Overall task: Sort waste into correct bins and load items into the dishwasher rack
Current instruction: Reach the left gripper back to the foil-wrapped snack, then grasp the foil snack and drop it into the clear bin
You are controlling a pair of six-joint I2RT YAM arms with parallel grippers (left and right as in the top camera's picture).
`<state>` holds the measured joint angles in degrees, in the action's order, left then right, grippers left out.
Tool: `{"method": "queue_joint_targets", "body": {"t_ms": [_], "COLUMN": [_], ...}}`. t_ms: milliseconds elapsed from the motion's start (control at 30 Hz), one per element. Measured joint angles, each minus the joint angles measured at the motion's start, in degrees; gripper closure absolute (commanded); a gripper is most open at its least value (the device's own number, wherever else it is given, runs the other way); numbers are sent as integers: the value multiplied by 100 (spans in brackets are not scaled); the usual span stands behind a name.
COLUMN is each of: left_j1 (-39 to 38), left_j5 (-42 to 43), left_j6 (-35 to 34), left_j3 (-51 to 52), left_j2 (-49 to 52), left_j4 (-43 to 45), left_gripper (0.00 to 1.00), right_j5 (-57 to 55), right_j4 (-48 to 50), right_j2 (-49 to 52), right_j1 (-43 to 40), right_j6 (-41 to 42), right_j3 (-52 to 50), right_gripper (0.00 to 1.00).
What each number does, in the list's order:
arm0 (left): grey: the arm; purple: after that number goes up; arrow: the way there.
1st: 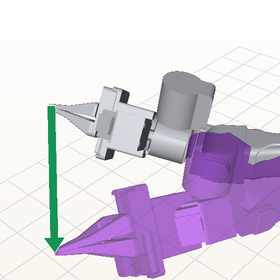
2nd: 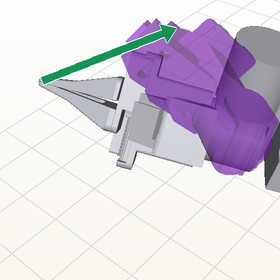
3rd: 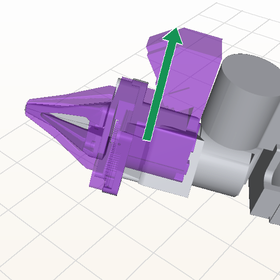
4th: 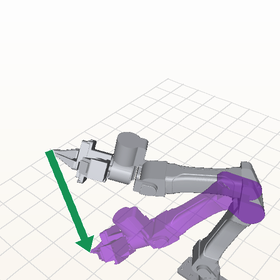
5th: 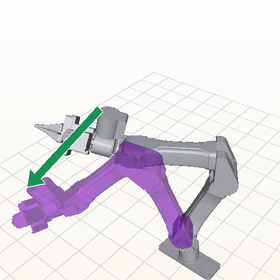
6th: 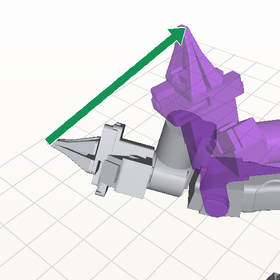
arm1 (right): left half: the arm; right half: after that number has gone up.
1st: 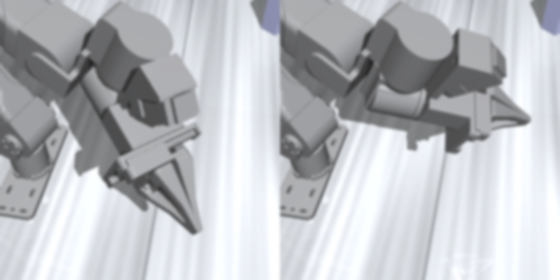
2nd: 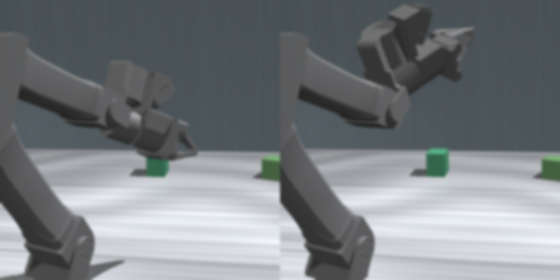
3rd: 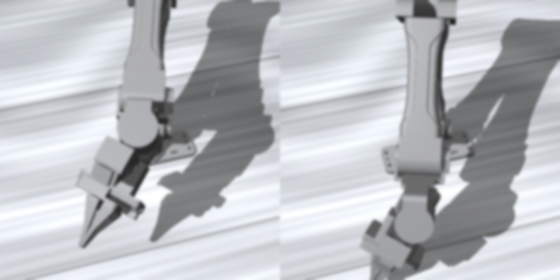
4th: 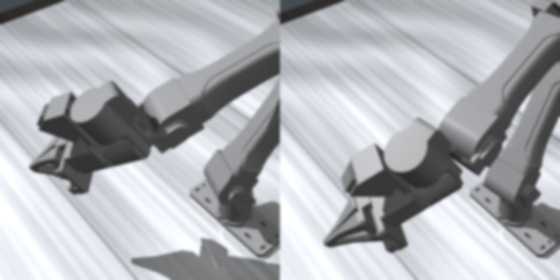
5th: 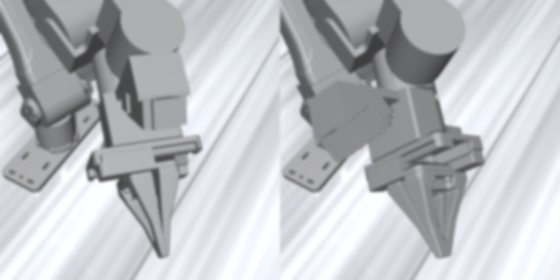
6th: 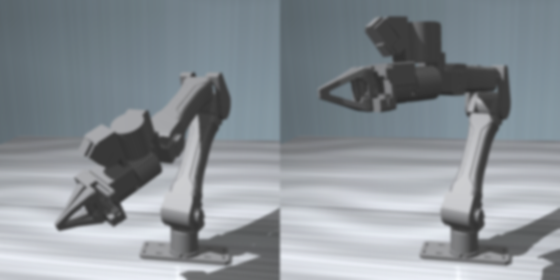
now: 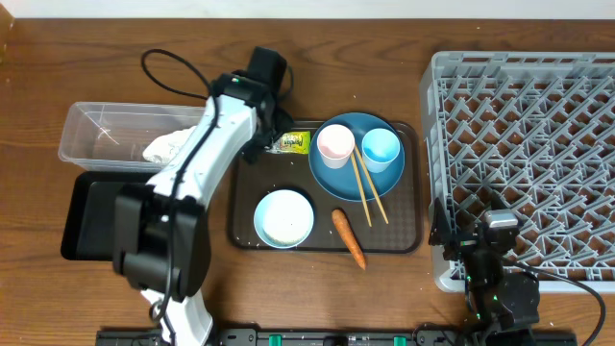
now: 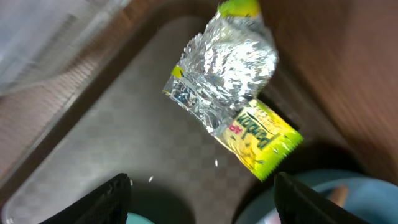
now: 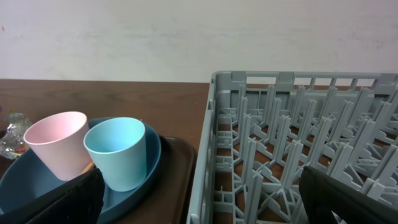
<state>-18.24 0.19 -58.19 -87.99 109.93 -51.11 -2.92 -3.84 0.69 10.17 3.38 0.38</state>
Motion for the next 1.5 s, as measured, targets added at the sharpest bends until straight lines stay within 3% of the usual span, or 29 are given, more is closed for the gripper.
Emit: {"method": "queue_joint_targets", "body": {"t_ms": [833, 1267, 1500], "left_j1": [-352, -352, -352], "left_j5": [-358, -463, -472], "left_j6": [-74, -162, -109], "left_j3": [24, 22, 22], "left_j2": [1185, 1261, 1266], "left_j4": [667, 743, 745], "left_gripper": [25, 67, 67], "right_j5": [0, 0, 0], "right_j4": [0, 2, 2], "right_j2": [0, 0, 0], "right_j1": [0, 0, 0], "right_j6": [0, 0, 0], "right_j3": [0, 0, 0], "right_gripper": [1, 1, 1]}}
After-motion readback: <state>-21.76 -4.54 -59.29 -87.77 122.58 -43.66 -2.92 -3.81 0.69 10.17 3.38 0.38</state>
